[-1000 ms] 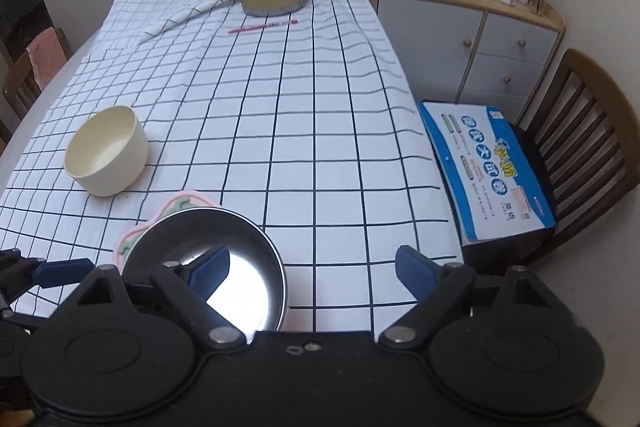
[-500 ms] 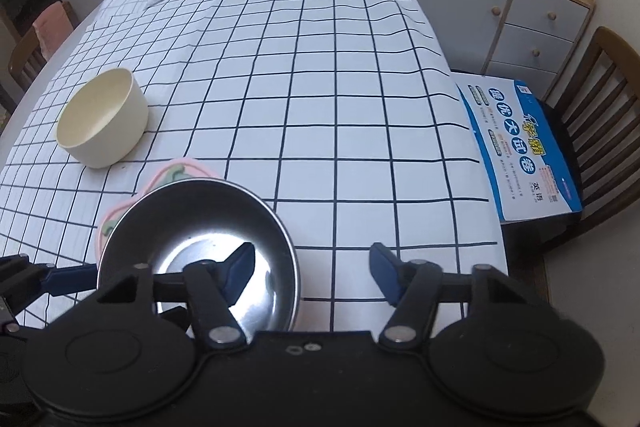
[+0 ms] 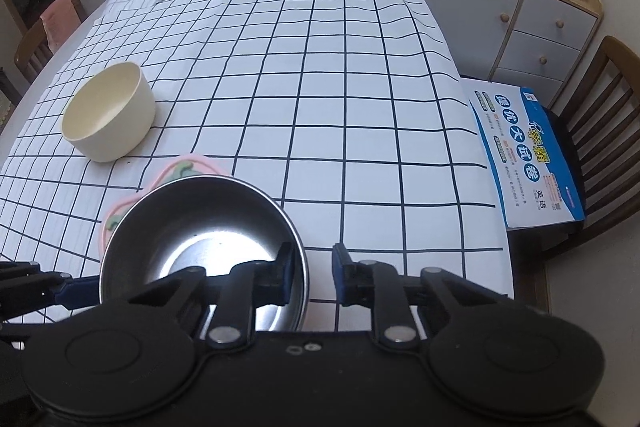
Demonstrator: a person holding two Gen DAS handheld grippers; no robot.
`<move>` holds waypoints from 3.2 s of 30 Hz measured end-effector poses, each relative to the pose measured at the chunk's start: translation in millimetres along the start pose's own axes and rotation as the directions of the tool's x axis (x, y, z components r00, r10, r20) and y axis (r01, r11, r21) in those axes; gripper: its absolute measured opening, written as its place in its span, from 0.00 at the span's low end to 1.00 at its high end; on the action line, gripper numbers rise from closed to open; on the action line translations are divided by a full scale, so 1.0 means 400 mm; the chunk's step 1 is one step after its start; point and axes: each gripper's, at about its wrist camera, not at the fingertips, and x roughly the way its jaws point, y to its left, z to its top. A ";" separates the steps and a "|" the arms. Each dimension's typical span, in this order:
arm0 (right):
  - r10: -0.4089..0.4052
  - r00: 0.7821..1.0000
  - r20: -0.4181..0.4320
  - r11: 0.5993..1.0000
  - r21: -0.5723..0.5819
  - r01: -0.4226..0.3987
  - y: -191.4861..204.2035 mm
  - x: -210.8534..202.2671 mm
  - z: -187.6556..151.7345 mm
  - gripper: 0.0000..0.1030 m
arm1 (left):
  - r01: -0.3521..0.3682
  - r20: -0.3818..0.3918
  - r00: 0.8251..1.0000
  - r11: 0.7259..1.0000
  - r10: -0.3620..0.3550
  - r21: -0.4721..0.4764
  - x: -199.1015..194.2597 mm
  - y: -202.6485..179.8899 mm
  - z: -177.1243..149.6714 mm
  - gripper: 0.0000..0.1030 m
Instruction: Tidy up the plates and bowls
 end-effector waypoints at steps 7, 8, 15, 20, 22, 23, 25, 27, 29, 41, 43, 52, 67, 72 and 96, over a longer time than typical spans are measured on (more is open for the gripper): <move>-0.028 1.000 0.013 0.999 -0.036 0.029 0.028 -0.011 -0.005 0.07 | 0.002 -0.003 1.000 1.000 -0.002 0.002 -0.004 0.008 -0.001 0.18; -0.033 0.999 0.015 0.999 -0.037 0.034 0.030 -0.013 -0.007 0.07 | 0.001 -0.003 1.000 1.000 -0.001 0.003 -0.005 0.008 -0.003 0.18; -0.054 0.998 0.033 0.997 -0.045 0.055 0.049 -0.043 -0.021 0.05 | 0.019 -0.013 1.000 1.000 -0.019 0.015 -0.027 0.011 -0.014 0.18; -0.074 0.996 0.047 0.997 -0.035 0.075 0.063 -0.081 -0.036 0.05 | 0.043 0.001 0.999 0.998 -0.043 0.039 -0.066 0.012 -0.019 0.18; -0.079 0.995 0.055 0.996 -0.024 0.081 0.066 -0.101 -0.040 0.05 | 0.055 0.007 0.998 0.997 -0.056 0.050 -0.086 0.013 -0.020 0.18; -0.081 0.995 0.058 0.996 -0.019 0.083 0.067 -0.112 -0.042 0.05 | 0.063 0.009 0.998 0.997 -0.063 0.055 -0.098 0.015 -0.020 0.18; -0.087 0.994 0.067 0.996 -0.012 0.088 0.073 -0.138 -0.048 0.05 | 0.074 0.013 0.997 0.995 -0.075 0.066 -0.122 0.015 -0.023 0.18; -0.092 0.993 0.076 0.996 -0.004 0.092 0.080 -0.164 -0.055 0.05 | 0.087 0.015 0.996 0.993 -0.088 0.074 -0.148 0.020 -0.026 0.18; -0.095 0.992 0.083 0.995 0.014 0.094 0.087 -0.191 -0.062 0.05 | 0.100 0.016 0.995 0.991 -0.102 0.084 -0.175 0.023 -0.030 0.18; -0.135 0.985 0.104 0.986 0.108 0.123 0.146 -0.343 -0.137 0.05 | 0.155 0.015 0.987 0.969 -0.161 0.190 -0.322 0.040 -0.102 0.18; -0.138 0.985 0.107 0.984 0.124 0.125 0.159 -0.362 -0.155 0.05 | 0.163 0.011 0.986 0.965 -0.168 0.207 -0.342 0.047 -0.117 0.18; -0.158 0.983 0.093 0.974 0.178 0.140 0.235 -0.423 -0.240 0.06 | 0.173 -0.018 0.985 0.949 -0.174 0.265 -0.399 0.088 -0.190 0.18; -0.159 0.987 0.035 0.964 0.222 0.147 0.349 -0.421 -0.369 0.06 | 0.161 -0.072 0.987 0.933 -0.145 0.322 -0.400 0.157 -0.304 0.18; -0.159 0.987 0.014 0.959 0.239 0.151 0.364 -0.401 -0.404 0.07 | 0.159 -0.090 0.986 0.930 -0.137 0.332 -0.375 0.167 -0.328 0.18; -0.117 0.990 -0.081 0.958 0.253 0.134 0.378 -0.287 -0.446 0.08 | 0.121 -0.133 0.988 0.932 -0.079 0.342 -0.269 0.179 -0.349 0.18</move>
